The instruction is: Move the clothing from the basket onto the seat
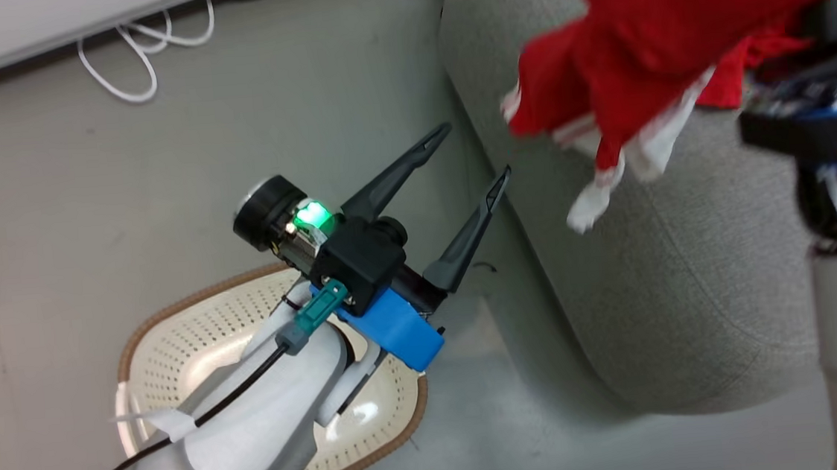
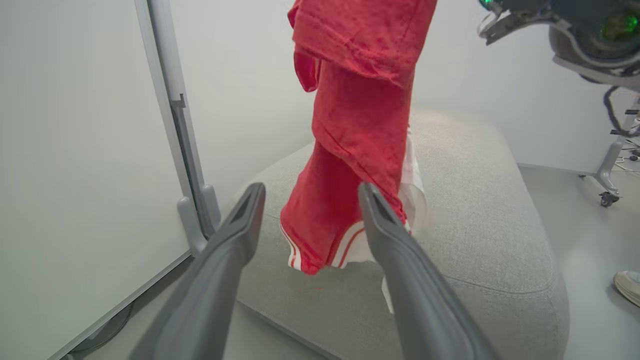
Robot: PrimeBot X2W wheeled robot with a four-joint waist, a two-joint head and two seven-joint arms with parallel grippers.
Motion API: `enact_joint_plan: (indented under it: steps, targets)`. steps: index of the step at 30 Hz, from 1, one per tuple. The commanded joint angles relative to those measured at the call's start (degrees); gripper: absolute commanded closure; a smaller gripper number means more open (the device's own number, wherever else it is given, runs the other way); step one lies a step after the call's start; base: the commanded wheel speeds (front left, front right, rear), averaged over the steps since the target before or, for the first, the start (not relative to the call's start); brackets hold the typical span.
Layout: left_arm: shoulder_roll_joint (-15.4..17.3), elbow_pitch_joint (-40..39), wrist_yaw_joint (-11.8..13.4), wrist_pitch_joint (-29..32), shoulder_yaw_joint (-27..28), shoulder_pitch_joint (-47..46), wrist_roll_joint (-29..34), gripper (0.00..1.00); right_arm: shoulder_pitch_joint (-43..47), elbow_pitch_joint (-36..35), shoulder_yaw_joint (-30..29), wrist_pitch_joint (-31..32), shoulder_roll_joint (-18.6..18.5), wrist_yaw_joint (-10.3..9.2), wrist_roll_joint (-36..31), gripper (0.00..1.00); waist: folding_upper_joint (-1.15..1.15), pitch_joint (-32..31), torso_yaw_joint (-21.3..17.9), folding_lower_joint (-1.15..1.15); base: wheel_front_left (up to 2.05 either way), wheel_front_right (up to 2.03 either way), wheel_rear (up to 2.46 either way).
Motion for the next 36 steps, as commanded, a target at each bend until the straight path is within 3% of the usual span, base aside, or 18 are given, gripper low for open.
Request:
enact_joint_plan:
  steps: [1, 10, 11, 21, 26, 36]
  targets:
    - [0.8, -0.7, 0.0, 0.5, 0.2, -1.7, 0.7, 0.0, -4.5, -0.4, -1.7, 0.0, -1.4, 0.02, 0.1, 1.0, 0.0, 4.6, 0.5, 0.0, 0.0, 0.0, 0.0]
    - [3.4, -3.0, -0.1, 2.1, 0.5, -5.3, 2.4, 0.0, -21.7, 1.7, -9.0, 0.0, -9.4, 0.01, 0.6, 1.0, 0.0, 13.6, 0.5, 0.0, 0.0, 0.0, 0.0]
    - [3.4, -3.0, -0.1, 2.1, 0.5, -5.3, 2.4, 0.0, -21.7, 1.7, -9.0, 0.0, -9.4, 0.01, 0.6, 1.0, 0.0, 13.6, 0.5, 0.0, 0.0, 0.0, 0.0]
    - [4.5, -4.3, 0.1, 2.7, -0.1, -6.5, 2.9, 0.0, -29.5, 11.8, -16.1, 0.0, -21.8, 0.01, 2.2, 1.0, 0.0, 17.5, 0.2, 0.0, 0.0, 0.0, 0.0]
    - [5.3, -5.0, 0.3, 3.0, 0.0, -6.6, 3.1, 0.0, -26.2, 18.3, -19.8, 0.0, -23.1, 0.02, 2.6, 1.0, 0.0, 18.9, -0.1, 0.0, 0.0, 0.0, 0.0]
    - [6.0, -6.0, 0.6, 3.6, -0.2, -7.2, 3.0, 0.0, -20.1, 28.5, -22.8, 0.0, -18.1, 0.02, 0.3, 1.0, 0.0, 20.6, 0.3, 0.0, 0.0, 0.0, 0.0]
